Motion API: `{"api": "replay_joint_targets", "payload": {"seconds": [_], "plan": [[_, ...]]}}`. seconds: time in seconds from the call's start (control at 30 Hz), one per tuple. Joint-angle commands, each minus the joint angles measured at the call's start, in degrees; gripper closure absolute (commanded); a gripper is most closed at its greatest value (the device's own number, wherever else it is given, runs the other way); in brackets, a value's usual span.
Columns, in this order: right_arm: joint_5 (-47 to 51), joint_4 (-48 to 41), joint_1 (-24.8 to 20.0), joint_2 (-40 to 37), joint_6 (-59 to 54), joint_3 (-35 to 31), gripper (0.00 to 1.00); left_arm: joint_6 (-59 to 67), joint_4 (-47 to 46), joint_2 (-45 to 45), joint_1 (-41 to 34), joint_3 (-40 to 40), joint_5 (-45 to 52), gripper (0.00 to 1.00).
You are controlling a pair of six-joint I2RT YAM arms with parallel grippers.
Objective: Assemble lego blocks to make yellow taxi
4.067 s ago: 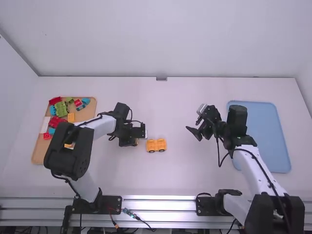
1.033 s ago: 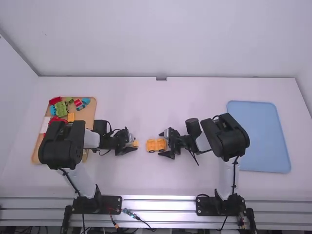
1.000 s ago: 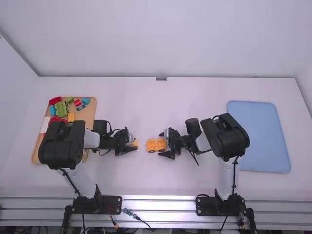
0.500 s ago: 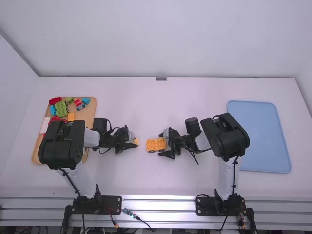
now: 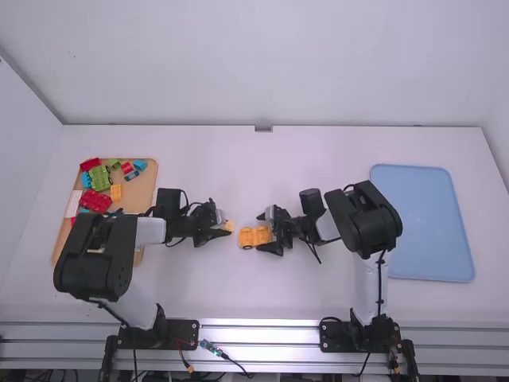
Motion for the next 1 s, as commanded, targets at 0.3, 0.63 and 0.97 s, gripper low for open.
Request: {"api": "replay_joint_targets", "payload": {"seconds": [0.3, 0.63, 0.97], "plan": [[6.08, 0.11, 4.61, 1.92, 0.31, 0.92, 0.17, -7.74, 0.2, -4.42, -7.72, -0.63, -3.06, 0.98], [9.35, 5.53, 5.6, 1.92, 5.38, -0.42, 0.48, -7.72, 2.95, -3.3, -9.6, -0.46, -4.02, 0.98], [9.03, 5.95, 5.42, 1.92, 4.44, -1.33, 0.49, -5.09, 6.27, 3.26, -10.51, 0.98, -3.52, 0.98]]}}
